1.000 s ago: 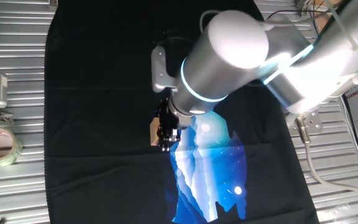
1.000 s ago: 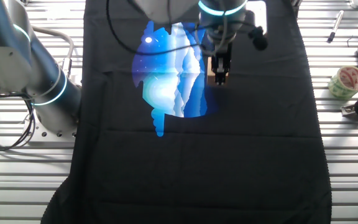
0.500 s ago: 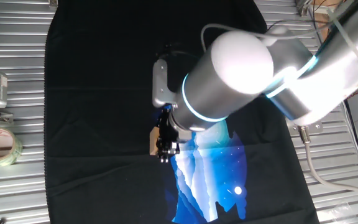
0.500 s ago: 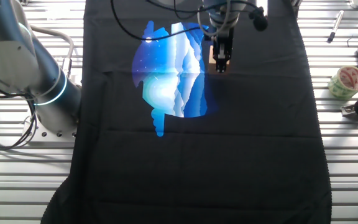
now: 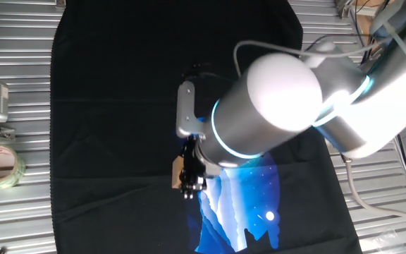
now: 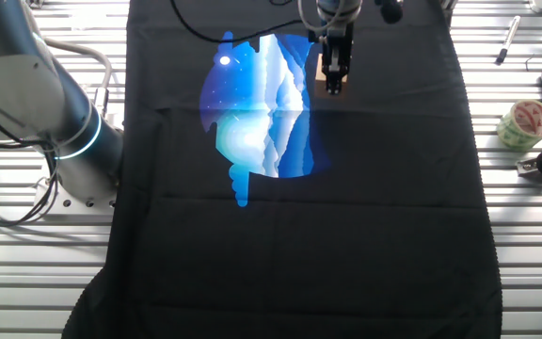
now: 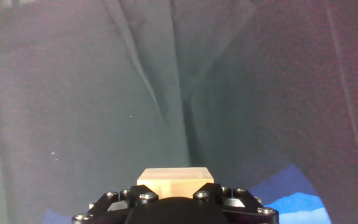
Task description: Pick up the small block on the left and move it to the right
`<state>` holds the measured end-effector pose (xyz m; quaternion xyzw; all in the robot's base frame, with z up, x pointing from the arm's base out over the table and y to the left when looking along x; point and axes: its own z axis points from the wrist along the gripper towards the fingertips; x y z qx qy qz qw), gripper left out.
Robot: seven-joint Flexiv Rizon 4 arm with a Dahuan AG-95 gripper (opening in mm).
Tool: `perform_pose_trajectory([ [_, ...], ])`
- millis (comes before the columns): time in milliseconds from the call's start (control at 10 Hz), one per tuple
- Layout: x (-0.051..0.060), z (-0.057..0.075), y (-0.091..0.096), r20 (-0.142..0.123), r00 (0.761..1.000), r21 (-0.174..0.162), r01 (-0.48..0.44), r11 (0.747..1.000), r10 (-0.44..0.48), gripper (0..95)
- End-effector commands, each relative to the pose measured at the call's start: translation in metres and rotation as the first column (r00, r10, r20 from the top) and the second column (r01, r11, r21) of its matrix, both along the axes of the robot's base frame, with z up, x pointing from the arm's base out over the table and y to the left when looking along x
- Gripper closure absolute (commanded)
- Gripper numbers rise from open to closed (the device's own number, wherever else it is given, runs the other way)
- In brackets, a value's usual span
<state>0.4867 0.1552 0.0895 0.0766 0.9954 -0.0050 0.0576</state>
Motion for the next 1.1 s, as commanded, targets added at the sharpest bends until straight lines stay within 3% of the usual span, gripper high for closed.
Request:
perform_pose_trajectory([
  [100, -0.001, 0.002, 0.008, 0.0, 1.0, -0.005, -0.003, 1.0, 0.003, 95.0],
  [500, -0.003, 0.004, 0.025, 0.005, 0.999, -0.02, -0.042, 0.999, 0.042, 95.0],
  [800, -0.003, 0.004, 0.025, -0.005, 0.995, -0.02, -0.097, 0.995, 0.097, 95.0],
  [1100, -0.003, 0.004, 0.025, -0.008, 0.99, -0.04, -0.144, 0.989, 0.144, 95.0],
])
